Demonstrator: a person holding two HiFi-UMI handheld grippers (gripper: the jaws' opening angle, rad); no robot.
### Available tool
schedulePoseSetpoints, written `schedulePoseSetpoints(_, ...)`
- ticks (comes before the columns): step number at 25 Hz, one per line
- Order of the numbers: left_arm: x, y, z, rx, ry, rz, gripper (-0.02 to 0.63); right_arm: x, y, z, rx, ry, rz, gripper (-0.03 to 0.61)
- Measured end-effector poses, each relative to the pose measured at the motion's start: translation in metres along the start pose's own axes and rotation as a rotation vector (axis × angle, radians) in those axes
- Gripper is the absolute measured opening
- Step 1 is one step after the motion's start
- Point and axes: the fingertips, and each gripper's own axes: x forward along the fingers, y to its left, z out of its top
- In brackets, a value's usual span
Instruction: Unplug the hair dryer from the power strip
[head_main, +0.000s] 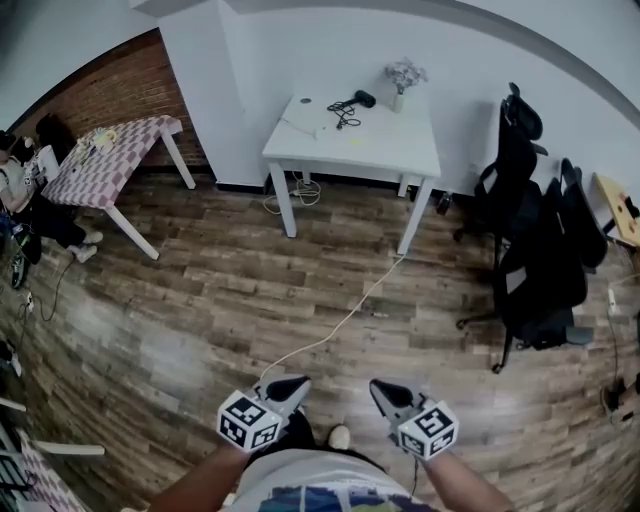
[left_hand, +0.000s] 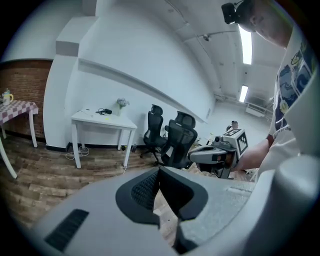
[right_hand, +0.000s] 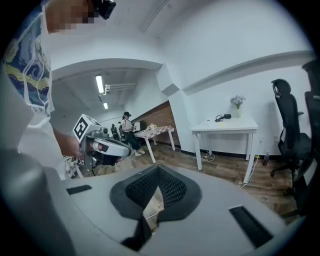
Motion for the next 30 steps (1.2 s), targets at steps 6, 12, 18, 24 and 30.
schedulePoseSetpoints(6, 0.019, 0.018, 0.015, -0.002, -0.013, -0.002, 0.003, 0.022, -0.015, 0.012, -0.003, -0.02, 0.037, -0.002)
schedulePoseSetpoints(12, 0.048, 0.073, 0.047, 0.003, -0.032, -0.043, 0.003, 0.07, -0.054, 0.041, -0.002, -0.014, -0.009, 0.0)
schedulePoseSetpoints(18, 0.063, 0.147, 0.088, 0.025, -0.03, -0.079, 0.003, 0.139, -0.079, 0.085, -0.033, -0.012, -0.026, 0.063)
schedulePoseSetpoints(24, 0.082, 0.208, 0.122, 0.046, -0.04, -0.117, 0.003, 0.198, -0.109, 0.121, -0.049, 0.006, -0.064, 0.066)
schedulePoseSetpoints(30, 0.098, 0.25, 0.139, 0.036, -0.037, -0.136, 0.003, 0.236, -0.129, 0.149, -0.065, 0.005, -0.073, 0.083)
